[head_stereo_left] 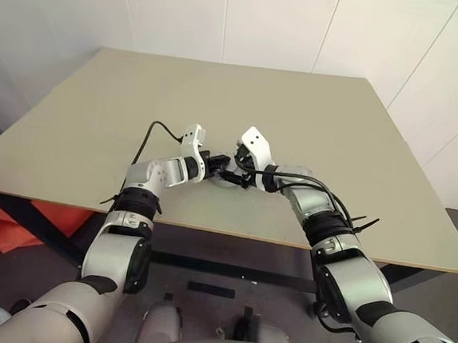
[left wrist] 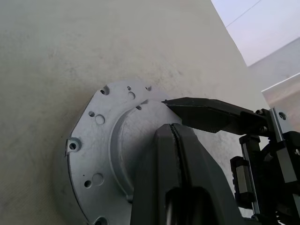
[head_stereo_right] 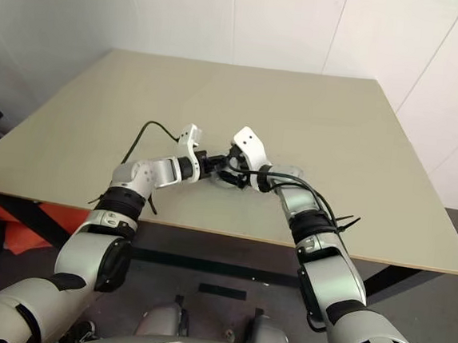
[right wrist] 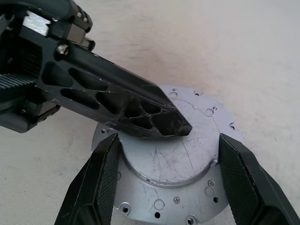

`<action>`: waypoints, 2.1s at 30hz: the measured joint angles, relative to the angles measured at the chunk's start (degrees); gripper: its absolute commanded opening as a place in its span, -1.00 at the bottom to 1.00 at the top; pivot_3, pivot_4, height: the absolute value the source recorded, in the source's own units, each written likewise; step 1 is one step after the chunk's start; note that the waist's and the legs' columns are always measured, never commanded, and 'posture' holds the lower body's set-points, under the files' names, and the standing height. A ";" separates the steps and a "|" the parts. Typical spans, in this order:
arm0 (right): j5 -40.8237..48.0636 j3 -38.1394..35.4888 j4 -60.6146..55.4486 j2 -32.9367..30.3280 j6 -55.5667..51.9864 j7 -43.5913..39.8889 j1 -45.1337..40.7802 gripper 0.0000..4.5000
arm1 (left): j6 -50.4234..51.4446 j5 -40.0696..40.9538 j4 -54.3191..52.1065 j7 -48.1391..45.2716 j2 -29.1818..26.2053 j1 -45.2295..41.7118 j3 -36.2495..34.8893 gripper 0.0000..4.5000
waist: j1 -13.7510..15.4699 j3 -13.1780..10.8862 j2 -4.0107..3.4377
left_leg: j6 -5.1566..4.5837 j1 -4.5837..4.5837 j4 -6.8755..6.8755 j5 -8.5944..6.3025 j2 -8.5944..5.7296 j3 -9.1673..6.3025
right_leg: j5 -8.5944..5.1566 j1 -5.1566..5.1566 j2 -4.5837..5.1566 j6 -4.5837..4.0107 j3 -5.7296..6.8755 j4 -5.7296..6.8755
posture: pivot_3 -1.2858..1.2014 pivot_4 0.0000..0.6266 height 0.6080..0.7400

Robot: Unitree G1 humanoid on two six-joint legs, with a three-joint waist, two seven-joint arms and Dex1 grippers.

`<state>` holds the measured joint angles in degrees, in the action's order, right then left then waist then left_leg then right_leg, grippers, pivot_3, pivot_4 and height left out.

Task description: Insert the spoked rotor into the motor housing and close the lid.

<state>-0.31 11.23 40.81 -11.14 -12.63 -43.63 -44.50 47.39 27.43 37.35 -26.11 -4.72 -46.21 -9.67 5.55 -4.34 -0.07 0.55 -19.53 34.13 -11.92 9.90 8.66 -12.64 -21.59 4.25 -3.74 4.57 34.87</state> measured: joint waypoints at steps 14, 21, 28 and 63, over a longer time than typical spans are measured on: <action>-3.44 4.58 -9.78 -7.43 0.28 -3.62 2.16 0.99 | 6.03 1.40 -3.39 0.39 -0.14 0.88 -1.11 -1.00 | 0.57 -0.01 -0.01 | -0.03 -0.06 -0.07 -0.01 -0.03 0.01 | -0.04 0.29 0.04 0.07 0.01 -0.22 | 0.03 -1.00 1.00; -2.55 4.52 -26.07 -17.04 -6.50 -11.49 5.71 0.99 | 7.04 1.77 -4.30 0.36 -0.25 1.12 -1.23 -1.00 | 0.36 -0.01 -0.01 | -0.27 -0.27 -0.06 -0.02 -0.02 0.04 | -0.09 0.27 0.04 0.11 -0.04 -0.23 | 0.03 -1.00 1.00; 7.74 -6.58 -24.21 -11.62 -23.98 -7.39 1.63 0.99 | 6.96 1.76 -4.22 0.39 0.15 1.22 -1.21 -1.00 | 0.23 -0.01 -0.02 | -0.27 -0.16 -0.07 -0.01 -0.03 0.02 | -0.14 0.29 0.04 0.20 -0.02 -0.24 | 0.03 -1.00 1.00; 24.29 -31.86 11.79 1.86 -46.11 9.40 -9.25 0.99 | 6.11 1.37 -7.86 0.30 -2.06 3.20 0.20 -1.00 | -0.28 0.03 -0.23 | 0.28 -0.22 -1.08 0.33 -0.01 0.10 | -0.37 -0.11 -0.03 0.28 -0.02 -0.30 | 0.03 -1.00 1.00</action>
<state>23.98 -20.63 52.60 -9.28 -58.74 -34.23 -53.75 53.50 28.80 29.50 -25.81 -6.77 -43.01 -9.47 5.27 -4.31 -0.30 0.83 -19.75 33.04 -11.59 9.89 8.76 -13.01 -21.70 4.22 -3.46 4.55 34.57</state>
